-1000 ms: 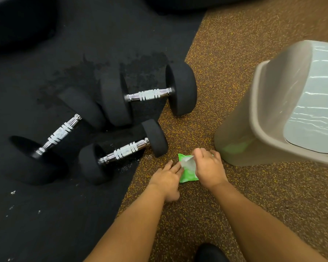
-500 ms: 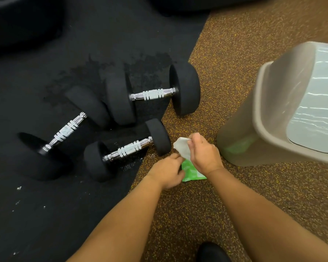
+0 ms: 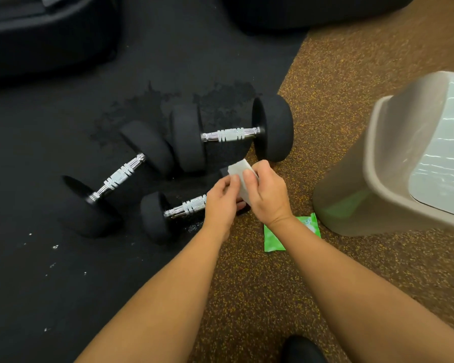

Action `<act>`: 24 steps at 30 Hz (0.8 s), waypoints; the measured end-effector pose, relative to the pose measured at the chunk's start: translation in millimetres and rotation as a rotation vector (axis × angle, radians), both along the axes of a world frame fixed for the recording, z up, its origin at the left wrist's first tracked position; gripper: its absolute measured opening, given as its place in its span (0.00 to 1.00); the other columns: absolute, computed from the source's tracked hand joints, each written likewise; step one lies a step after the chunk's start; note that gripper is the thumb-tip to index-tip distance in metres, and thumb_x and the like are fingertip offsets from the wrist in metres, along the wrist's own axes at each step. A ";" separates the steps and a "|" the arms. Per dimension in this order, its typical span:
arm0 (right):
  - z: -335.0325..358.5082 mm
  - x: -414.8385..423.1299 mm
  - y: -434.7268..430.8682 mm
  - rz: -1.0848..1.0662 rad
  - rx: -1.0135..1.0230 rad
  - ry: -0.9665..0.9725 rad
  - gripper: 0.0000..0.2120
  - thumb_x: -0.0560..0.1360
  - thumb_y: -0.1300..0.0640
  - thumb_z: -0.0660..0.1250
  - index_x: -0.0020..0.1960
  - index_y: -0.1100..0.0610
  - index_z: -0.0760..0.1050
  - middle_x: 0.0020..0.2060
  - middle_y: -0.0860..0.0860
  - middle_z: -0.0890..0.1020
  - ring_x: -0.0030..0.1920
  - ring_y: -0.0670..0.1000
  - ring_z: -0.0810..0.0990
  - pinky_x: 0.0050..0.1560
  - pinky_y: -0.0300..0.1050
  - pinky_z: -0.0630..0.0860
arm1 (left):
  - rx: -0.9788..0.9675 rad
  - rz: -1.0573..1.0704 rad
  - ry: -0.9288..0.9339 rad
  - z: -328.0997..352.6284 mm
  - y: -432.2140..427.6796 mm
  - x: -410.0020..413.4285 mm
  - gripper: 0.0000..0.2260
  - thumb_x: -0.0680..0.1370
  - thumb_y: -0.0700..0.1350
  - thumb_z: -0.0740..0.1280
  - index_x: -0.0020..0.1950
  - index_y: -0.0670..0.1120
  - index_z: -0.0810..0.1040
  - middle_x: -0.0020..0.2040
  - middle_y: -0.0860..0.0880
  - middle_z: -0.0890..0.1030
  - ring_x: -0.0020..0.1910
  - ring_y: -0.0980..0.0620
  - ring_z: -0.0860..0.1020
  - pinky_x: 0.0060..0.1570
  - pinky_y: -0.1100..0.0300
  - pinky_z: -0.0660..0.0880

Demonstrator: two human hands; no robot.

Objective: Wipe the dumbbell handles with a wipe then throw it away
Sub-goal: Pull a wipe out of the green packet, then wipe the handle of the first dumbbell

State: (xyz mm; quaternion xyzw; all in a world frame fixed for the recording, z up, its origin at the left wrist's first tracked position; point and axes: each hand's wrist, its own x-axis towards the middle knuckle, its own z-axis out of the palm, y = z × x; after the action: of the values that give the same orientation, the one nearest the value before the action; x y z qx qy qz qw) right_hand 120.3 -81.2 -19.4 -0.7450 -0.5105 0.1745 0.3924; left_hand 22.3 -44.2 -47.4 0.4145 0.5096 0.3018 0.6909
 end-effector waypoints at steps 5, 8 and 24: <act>10.4 -21.0 14.1 0.053 0.045 0.097 0.10 0.78 0.51 0.59 0.47 0.59 0.69 0.37 0.51 0.75 0.36 0.52 0.75 0.36 0.46 0.69 | -0.027 0.091 -0.116 22.8 13.9 -21.5 0.12 0.77 0.41 0.67 0.60 0.39 0.78 0.46 0.45 0.83 0.47 0.49 0.79 0.46 0.54 0.76; 15.9 -31.6 19.7 0.071 0.015 0.159 0.11 0.77 0.57 0.63 0.58 0.58 0.70 0.45 0.51 0.78 0.42 0.49 0.75 0.41 0.42 0.71 | 0.003 0.153 -0.079 31.6 20.5 -36.0 0.11 0.76 0.38 0.68 0.58 0.38 0.77 0.46 0.43 0.81 0.47 0.46 0.79 0.48 0.50 0.77; 10.9 -71.1 46.3 0.039 -0.145 0.170 0.05 0.76 0.60 0.64 0.49 0.57 0.78 0.40 0.49 0.78 0.40 0.47 0.75 0.33 0.33 0.68 | 0.290 0.208 0.347 21.0 49.2 -107.3 0.13 0.73 0.34 0.70 0.57 0.43 0.79 0.45 0.48 0.84 0.46 0.51 0.83 0.52 0.54 0.80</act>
State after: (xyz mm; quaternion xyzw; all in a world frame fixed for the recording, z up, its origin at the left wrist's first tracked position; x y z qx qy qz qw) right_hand 49.2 -34.9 -8.6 -0.7438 -0.4760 0.2810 0.3758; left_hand -85.1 5.0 -26.4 0.5003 0.6118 0.3655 0.4917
